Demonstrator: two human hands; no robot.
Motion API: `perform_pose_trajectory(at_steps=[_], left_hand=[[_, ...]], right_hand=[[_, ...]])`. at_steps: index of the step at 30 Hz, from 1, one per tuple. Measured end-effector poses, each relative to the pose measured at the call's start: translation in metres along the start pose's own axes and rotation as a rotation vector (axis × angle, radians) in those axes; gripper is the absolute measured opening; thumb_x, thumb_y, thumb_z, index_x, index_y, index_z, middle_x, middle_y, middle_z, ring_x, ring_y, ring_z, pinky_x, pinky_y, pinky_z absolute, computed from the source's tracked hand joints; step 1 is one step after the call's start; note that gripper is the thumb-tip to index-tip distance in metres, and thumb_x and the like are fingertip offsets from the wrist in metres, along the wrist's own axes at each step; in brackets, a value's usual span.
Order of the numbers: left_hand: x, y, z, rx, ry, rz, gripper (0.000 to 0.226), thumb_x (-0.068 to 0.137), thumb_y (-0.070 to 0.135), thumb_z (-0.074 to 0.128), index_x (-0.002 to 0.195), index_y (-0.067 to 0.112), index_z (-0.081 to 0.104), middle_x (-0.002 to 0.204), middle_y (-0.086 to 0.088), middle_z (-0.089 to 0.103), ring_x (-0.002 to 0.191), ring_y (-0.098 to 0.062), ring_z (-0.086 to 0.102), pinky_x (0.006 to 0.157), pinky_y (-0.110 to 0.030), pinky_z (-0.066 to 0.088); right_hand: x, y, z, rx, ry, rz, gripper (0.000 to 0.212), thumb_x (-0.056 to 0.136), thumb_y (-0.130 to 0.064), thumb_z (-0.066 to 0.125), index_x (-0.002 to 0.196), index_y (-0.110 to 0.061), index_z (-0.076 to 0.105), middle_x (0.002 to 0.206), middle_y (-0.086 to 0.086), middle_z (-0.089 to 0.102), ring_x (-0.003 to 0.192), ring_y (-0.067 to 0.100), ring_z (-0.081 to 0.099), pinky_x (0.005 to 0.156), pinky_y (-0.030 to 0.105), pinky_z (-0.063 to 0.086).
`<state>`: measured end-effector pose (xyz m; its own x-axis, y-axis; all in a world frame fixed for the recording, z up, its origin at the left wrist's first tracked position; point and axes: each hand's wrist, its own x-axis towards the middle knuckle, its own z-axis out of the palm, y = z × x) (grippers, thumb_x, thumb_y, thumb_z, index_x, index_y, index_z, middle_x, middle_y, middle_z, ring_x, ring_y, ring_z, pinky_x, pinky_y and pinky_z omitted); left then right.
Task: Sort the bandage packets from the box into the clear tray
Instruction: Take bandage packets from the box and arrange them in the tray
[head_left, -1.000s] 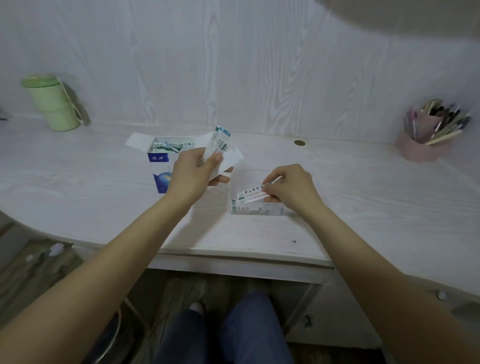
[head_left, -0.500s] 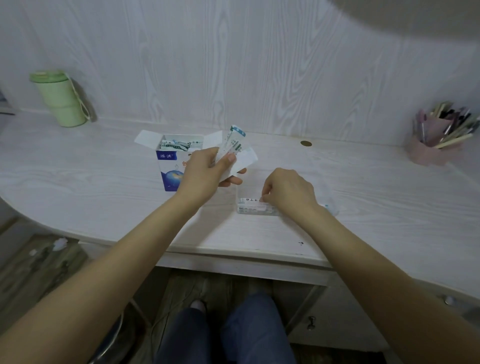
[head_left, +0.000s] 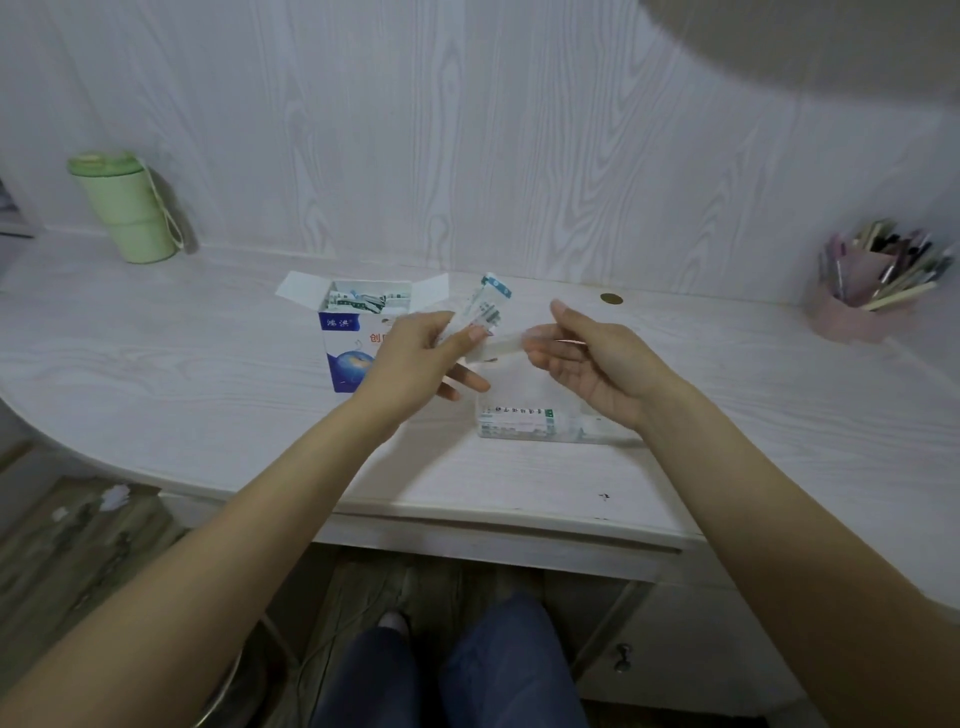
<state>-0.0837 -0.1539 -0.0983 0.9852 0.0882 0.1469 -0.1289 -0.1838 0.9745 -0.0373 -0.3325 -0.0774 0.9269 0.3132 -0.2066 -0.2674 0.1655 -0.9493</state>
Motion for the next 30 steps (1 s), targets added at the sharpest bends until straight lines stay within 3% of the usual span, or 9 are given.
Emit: perform_pose_trajectory(at_steps=[3,6,11,13,15,19,26,30], left_hand=[[0.004,0.001,-0.013,-0.038,0.126,-0.034,0.016,0.096,0.022,0.052,0.092,0.013,0.065,0.085,-0.001,0.072,0.059,-0.011,0.068,0.051,-0.020,0.051],[0.006,0.002,-0.018,-0.033,0.132,-0.034,0.017,0.097,0.023,0.052,0.091,0.013,0.065,0.083,0.002,0.073,0.058,-0.011,0.068,0.053,-0.020,0.051],[0.007,0.002,-0.016,0.001,0.132,-0.027,0.016,0.097,0.023,0.052,0.091,0.015,0.064,0.085,0.001,0.072,0.055,-0.009,0.067,0.049,-0.019,0.048],[0.007,0.002,-0.014,0.005,0.140,-0.032,0.016,0.097,0.023,0.051,0.090,0.016,0.064,0.084,0.001,0.072,0.054,-0.009,0.067,0.049,-0.019,0.048],[0.007,0.001,-0.013,0.008,0.139,-0.037,0.016,0.097,0.024,0.052,0.089,0.016,0.064,0.084,0.001,0.072,0.054,-0.010,0.067,0.049,-0.019,0.048],[0.007,0.000,-0.013,0.020,0.124,-0.038,0.016,0.097,0.026,0.053,0.090,0.017,0.065,0.086,0.000,0.073,0.057,-0.012,0.068,0.050,-0.020,0.048],[0.008,0.000,-0.013,0.025,0.125,-0.035,0.016,0.097,0.027,0.052,0.093,0.017,0.065,0.089,0.000,0.073,0.060,-0.012,0.068,0.049,-0.018,0.049],[0.008,0.001,-0.011,0.018,0.114,-0.027,0.016,0.097,0.027,0.052,0.093,0.017,0.065,0.087,0.000,0.073,0.059,-0.012,0.068,0.051,-0.019,0.051]], right_hand=[[0.002,0.004,-0.007,-0.113,0.079,-0.083,0.017,0.090,-0.010,0.062,0.095,0.006,0.067,0.076,0.010,0.066,0.056,0.005,0.064,0.060,0.011,0.053],[0.003,0.009,-0.012,-0.402,0.134,-0.128,0.018,0.084,0.001,0.066,0.103,0.003,0.067,0.077,0.014,0.067,0.052,0.005,0.062,0.055,0.012,0.050],[0.007,0.017,-0.009,-0.931,0.172,-0.165,0.002,0.082,-0.010,0.070,0.084,-0.012,0.071,0.073,0.004,0.070,0.055,0.007,0.057,0.045,0.013,0.040],[0.010,0.023,-0.006,-1.060,0.156,-0.200,0.005,0.080,-0.013,0.071,0.078,-0.017,0.070,0.071,-0.001,0.066,0.059,0.011,0.056,0.054,0.019,0.045],[0.013,0.028,-0.003,-1.162,0.167,-0.219,0.008,0.079,-0.016,0.072,0.075,-0.021,0.067,0.071,-0.006,0.060,0.071,0.014,0.057,0.064,0.027,0.046],[0.012,0.030,0.000,-1.338,0.205,-0.246,0.006,0.080,-0.020,0.070,0.081,-0.022,0.065,0.083,-0.006,0.055,0.089,0.015,0.054,0.068,0.027,0.036],[0.012,0.031,0.008,-1.597,0.133,-0.276,0.008,0.083,-0.017,0.070,0.078,-0.020,0.064,0.092,-0.001,0.066,0.088,0.020,0.061,0.065,0.028,0.039],[0.013,0.026,0.010,-1.659,0.066,-0.276,0.003,0.083,-0.020,0.070,0.084,-0.019,0.067,0.092,-0.002,0.060,0.091,0.019,0.058,0.066,0.028,0.038]])
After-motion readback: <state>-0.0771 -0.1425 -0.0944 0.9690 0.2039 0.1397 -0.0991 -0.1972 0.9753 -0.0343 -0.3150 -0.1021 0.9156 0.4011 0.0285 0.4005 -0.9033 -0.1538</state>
